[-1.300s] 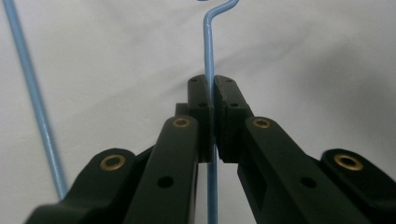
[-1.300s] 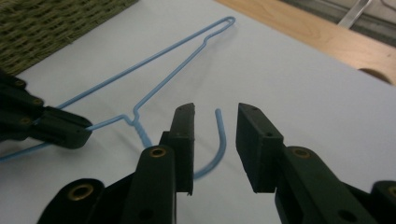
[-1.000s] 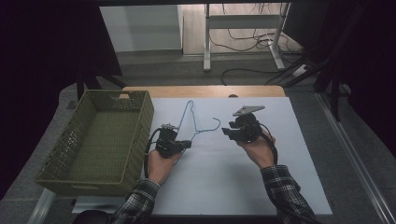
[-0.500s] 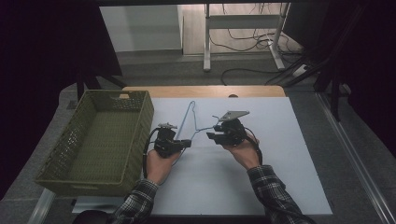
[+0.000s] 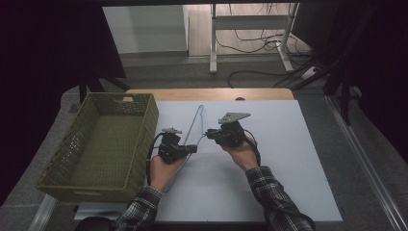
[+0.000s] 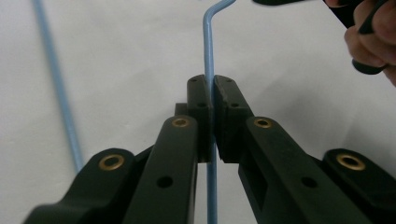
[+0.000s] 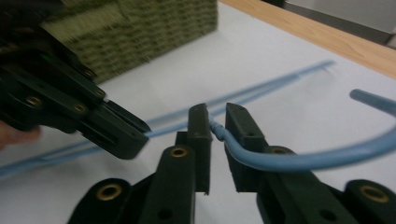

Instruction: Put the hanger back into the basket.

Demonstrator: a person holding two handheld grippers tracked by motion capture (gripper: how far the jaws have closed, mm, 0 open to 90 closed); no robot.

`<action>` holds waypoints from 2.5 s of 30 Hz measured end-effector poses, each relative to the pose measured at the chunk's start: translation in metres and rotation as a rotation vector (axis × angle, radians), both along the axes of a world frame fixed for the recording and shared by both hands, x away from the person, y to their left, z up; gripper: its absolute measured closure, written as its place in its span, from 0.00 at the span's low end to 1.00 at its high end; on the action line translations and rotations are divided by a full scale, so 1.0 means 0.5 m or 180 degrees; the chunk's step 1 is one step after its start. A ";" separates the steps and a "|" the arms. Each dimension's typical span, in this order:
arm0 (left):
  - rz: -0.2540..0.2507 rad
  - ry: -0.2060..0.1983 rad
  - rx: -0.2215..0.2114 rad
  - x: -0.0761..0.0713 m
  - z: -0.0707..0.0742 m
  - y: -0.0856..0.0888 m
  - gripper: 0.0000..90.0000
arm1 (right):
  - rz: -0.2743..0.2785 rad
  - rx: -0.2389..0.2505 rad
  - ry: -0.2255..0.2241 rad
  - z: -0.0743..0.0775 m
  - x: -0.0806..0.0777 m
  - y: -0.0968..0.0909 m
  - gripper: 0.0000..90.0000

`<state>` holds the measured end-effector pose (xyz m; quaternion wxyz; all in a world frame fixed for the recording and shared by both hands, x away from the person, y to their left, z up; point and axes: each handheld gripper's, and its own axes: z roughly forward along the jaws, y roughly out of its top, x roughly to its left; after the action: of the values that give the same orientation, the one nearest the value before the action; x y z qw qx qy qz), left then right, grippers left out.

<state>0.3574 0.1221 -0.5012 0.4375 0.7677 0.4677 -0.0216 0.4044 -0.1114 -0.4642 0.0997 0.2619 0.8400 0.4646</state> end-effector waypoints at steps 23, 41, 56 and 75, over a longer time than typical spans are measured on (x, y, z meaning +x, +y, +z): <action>-0.0298 -0.0678 0.0909 -0.065 0.063 -0.060 0.83 | -0.0423 -0.0122 0.0037 0.110 -0.043 0.010 0.95; -0.0320 -0.0267 -0.0025 -0.045 0.074 -0.016 0.97 | -0.0463 -0.0086 -0.0291 0.141 -0.067 -0.014 0.75; -0.0541 -0.0147 -0.0393 -0.043 0.068 -0.010 0.97 | -0.0429 0.0244 -0.0382 0.099 -0.069 -0.035 0.95; -0.0701 -0.0656 0.0524 -0.056 0.125 -0.066 0.54 | -0.0727 -0.0228 -0.0333 0.138 -0.115 -0.014 0.96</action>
<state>0.3293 0.0891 -0.4389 0.4139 0.8457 0.3336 0.0478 0.3469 -0.1182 -0.3951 0.2050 0.3275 0.8144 0.4330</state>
